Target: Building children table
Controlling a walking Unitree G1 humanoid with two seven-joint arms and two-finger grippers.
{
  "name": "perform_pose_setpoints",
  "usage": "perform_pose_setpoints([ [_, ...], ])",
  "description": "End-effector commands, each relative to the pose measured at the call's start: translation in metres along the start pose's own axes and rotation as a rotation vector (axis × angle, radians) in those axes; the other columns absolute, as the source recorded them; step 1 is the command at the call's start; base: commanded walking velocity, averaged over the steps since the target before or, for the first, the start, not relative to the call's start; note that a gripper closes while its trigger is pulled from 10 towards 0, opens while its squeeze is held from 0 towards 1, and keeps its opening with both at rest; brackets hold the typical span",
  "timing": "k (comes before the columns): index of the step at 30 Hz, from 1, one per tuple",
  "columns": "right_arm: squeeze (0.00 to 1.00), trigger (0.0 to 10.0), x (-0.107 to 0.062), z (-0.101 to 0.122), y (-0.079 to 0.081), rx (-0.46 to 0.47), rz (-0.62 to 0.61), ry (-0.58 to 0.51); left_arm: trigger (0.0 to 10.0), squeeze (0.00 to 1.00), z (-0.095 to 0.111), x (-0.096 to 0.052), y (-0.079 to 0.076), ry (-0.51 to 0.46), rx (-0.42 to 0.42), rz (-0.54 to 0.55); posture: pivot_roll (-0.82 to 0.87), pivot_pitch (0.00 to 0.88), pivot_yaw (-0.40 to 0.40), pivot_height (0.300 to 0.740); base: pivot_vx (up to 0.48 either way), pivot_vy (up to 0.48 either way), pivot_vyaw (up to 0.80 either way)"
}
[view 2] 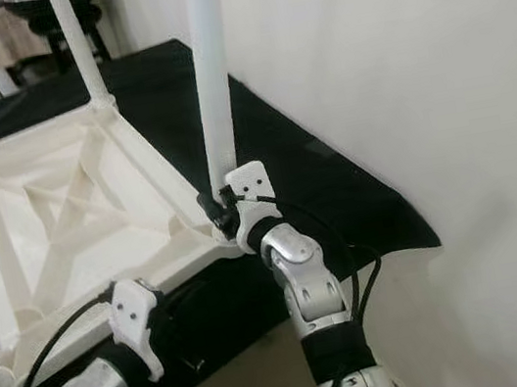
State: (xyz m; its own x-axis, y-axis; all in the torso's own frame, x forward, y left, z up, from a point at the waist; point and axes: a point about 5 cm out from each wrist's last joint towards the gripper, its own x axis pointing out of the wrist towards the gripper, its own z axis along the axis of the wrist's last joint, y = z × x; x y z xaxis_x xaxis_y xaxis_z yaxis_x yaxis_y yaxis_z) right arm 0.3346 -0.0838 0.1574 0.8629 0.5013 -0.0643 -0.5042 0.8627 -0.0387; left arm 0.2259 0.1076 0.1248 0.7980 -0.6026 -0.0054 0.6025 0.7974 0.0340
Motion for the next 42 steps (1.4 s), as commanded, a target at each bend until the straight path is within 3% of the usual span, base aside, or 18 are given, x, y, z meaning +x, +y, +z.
perform_pose_setpoints([
  [1,1.0,10.0,0.0,-0.011,0.001,0.029,0.018,0.05,10.0,0.0,-0.002,-0.002,0.0,0.014,0.005,0.008,0.02,0.114,-0.05,0.74,0.0,0.0,0.0],
  [3,1.0,10.0,0.005,0.005,-0.008,0.039,0.201,0.005,10.0,0.0,-0.003,0.0,0.0,0.016,0.004,0.002,0.02,0.098,-0.051,0.74,0.0,0.0,0.0],
  [4,0.62,10.0,0.007,0.014,-0.014,0.019,0.276,-0.015,10.0,0.0,-0.004,0.001,0.0,0.016,0.002,-0.001,0.02,0.094,-0.051,0.74,0.0,0.0,0.0],
  [5,0.62,10.0,0.007,0.014,-0.014,0.019,0.276,-0.015,10.0,0.0,-0.004,0.001,0.0,0.016,0.002,-0.001,0.02,0.094,-0.051,0.74,0.0,0.0,0.0],
  [6,0.25,10.0,0.009,0.02,-0.019,-0.011,0.329,-0.026,10.0,0.0,-0.004,0.001,0.0,0.016,0.0,-0.003,0.02,0.091,-0.054,0.74,0.0,0.0,0.0],
  [7,0.25,10.0,0.009,0.02,-0.019,-0.011,0.329,-0.026,10.0,0.0,-0.004,0.001,0.0,0.016,0.0,-0.003,0.02,0.091,-0.054,0.74,0.0,0.0,0.0],
  [8,0.0,10.0,0.012,0.029,-0.021,-0.048,0.461,-0.035,10.0,0.0,-0.005,0.003,-0.001,0.018,-0.001,-0.006,0.03,0.082,-0.056,0.74,0.0,0.0,0.0],
  [11,0.0,10.0,0.013,0.037,-0.017,-0.086,0.714,-0.021,10.0,0.0,-0.006,0.004,-0.001,0.02,0.004,-0.006,0.04,0.072,-0.056,0.74,0.0,0.0,0.0],
  [14,0.0,10.0,0.013,0.039,-0.018,-0.078,0.787,0.007,10.0,0.0,-0.006,0.004,-0.001,0.021,0.007,-0.004,0.05,0.064,-0.06,0.74,0.0,0.0,0.0],
  [15,0.0,4.5,0.014,0.04,-0.021,-0.034,0.847,0.035,10.0,0.0,-0.007,0.005,-0.001,0.021,0.01,0.001,0.06,0.061,-0.062,0.74,0.0,0.0,0.0],
  [16,0.0,4.5,0.014,0.04,-0.021,-0.034,0.847,0.035,10.0,0.0,-0.007,0.005,-0.001,0.021,0.01,0.001,0.06,0.061,-0.062,0.74,0.0,0.0,0.0],
  [17,0.0,0.0,0.014,0.039,-0.024,0.005,0.866,0.05,10.0,0.0,-0.007,0.005,0.0,0.019,0.009,0.006,0.06,0.057,-0.063,0.74,0.0,0.0,0.0],
  [30,0.0,0.0,-0.001,-0.002,-0.056,0.049,0.587,0.072,10.0,0.0,-0.006,-0.001,-0.005,0.016,0.008,0.012,0.04,0.075,-0.055,0.74,0.0,0.0,0.0],
  [31,0.0,0.0,-0.003,-0.021,-0.057,0.064,0.267,0.125,10.0,0.0,-0.005,-0.005,-0.007,0.025,0.014,-0.001,0.04,0.095,-0.053,0.74,0.0,0.0,0.0],
  [32,0.0,0.0,-0.003,-0.021,-0.057,0.064,0.267,0.125,10.0,0.0,-0.005,-0.005,-0.007,0.025,0.014,-0.001,0.04,0.095,-0.053,0.74,0.0,0.0,0.0],
  [33,0.0,0.0,-0.017,-0.04,-0.038,0.134,0.019,0.174,10.0,0.0,-0.004,-0.01,-0.008,0.033,0.019,-0.011,0.04,0.109,-0.043,0.74,0.0,0.0,0.0],
  [36,0.0,0.0,-0.045,-0.044,-0.008,0.127,-0.178,0.204,10.0,0.0,-0.004,-0.015,-0.008,0.043,0.029,-0.015,0.03,0.113,-0.031,0.74,0.0,0.0,0.0],
  [42,0.0,0.0,-0.029,-0.038,-0.012,0.075,-0.137,0.199,10.0,0.0,-0.004,-0.013,-0.007,0.043,0.037,-0.014,0.05,0.106,-0.044,0.74,0.0,0.0,0.0],
])
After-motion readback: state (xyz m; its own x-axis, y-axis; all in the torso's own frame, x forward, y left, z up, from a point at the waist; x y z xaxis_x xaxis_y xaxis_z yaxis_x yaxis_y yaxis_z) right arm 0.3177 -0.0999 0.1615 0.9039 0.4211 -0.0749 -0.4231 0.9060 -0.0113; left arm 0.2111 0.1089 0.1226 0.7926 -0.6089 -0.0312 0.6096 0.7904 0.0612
